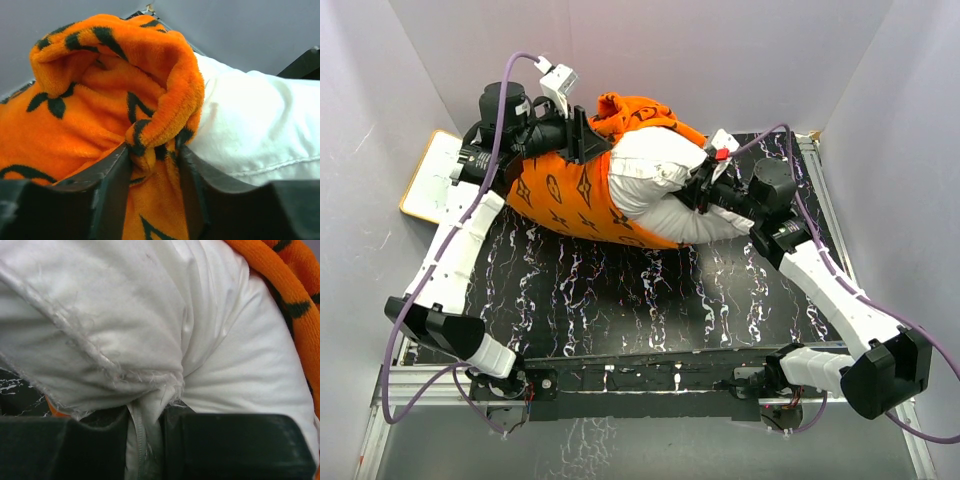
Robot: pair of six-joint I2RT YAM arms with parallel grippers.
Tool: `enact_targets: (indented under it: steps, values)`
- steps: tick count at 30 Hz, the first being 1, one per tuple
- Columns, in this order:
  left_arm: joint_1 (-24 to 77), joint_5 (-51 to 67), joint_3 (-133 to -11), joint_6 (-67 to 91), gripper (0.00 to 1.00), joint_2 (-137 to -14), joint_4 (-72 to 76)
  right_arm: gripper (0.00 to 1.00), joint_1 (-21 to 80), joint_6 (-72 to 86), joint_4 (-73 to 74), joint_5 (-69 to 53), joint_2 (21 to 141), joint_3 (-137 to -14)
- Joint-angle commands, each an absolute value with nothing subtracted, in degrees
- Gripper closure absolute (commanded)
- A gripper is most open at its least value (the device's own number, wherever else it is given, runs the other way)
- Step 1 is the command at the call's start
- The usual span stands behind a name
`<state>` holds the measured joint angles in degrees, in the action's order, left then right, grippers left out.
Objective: Remove the pillowcase from the pillow
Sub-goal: Remove the pillow from the pillowcase.
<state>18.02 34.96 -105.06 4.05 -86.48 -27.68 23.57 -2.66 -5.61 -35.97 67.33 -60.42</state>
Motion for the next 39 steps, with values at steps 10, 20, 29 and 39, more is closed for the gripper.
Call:
enact_targets:
  steps: [10, 20, 29, 39]
  values:
    - [18.21, 21.89, -101.43, 9.32, 1.0, -89.2, -21.14, 0.02, 26.77, 5.65, -2.72, -28.45, 64.02, -61.33]
    - [24.83, 20.5, -101.41, 8.1, 1.0, -90.76, -20.54, 0.02, 43.75, -0.2, 4.62, -15.16, 60.63, -62.84]
    - [27.56, 18.88, -102.95, 6.42, 1.0, -92.11, -21.06, 0.02, 47.64, 4.18, 4.11, -3.59, 54.46, -59.12]
    - [29.18, 17.71, -101.57, 5.13, 1.0, -91.24, -20.85, 0.02, 58.59, 1.57, -3.77, 17.93, 67.06, -62.99]
